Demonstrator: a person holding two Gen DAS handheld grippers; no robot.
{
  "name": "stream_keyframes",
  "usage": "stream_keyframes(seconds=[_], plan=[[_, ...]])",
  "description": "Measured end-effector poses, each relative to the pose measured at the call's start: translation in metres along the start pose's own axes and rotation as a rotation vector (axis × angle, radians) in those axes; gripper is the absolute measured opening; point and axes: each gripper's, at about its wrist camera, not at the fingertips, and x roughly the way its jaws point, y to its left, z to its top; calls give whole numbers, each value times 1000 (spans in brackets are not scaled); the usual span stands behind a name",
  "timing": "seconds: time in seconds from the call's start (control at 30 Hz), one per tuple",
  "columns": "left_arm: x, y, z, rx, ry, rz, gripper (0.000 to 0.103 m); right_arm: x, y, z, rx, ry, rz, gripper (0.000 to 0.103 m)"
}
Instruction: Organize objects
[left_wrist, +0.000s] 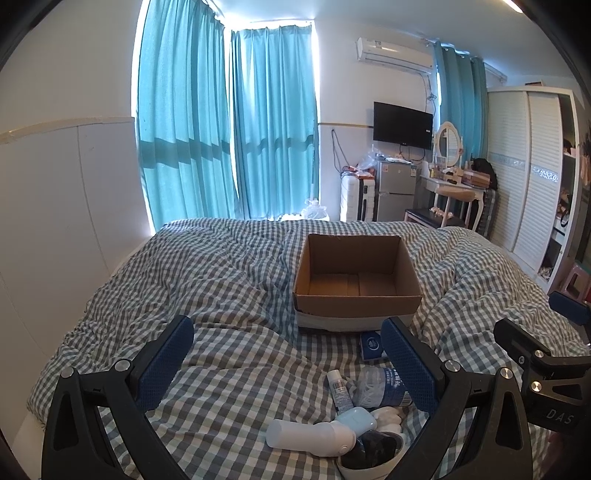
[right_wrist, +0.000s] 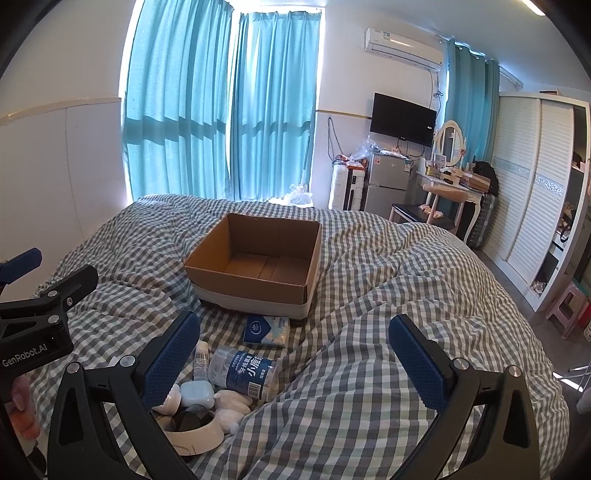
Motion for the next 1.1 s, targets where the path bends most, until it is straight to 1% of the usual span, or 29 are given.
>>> stream_keyframes(seconds=[0.43, 0.57, 0.67, 0.77, 0.83, 0.9, 0.97, 1.1], plan=[[-6, 0, -4, 6, -4, -16, 103, -8, 2, -1, -12, -7, 13, 103], [-7, -2, -8, 30, 11, -18, 103, -14, 4, -1, -17, -12, 24, 103], [-7, 1, -14, 29, 20, -23, 103, -15, 7, -6, -27, -6, 30, 103], [-3, 3, -26, 43, 47, -14, 103, -12, 12, -16, -39, 21, 50, 103], [4, 6, -38, 58, 80, 6, 103, -6, 15, -23, -48, 44, 66, 103], [14, 11, -49, 48, 123, 22, 103, 1, 18, -33, -58, 78, 89, 103], [25, 18, -60, 22, 175, 8, 103, 9, 23, -43, -66, 116, 114, 103], [36, 27, -73, 13, 216, 28, 103, 27, 31, -63, -86, 199, 159, 103]])
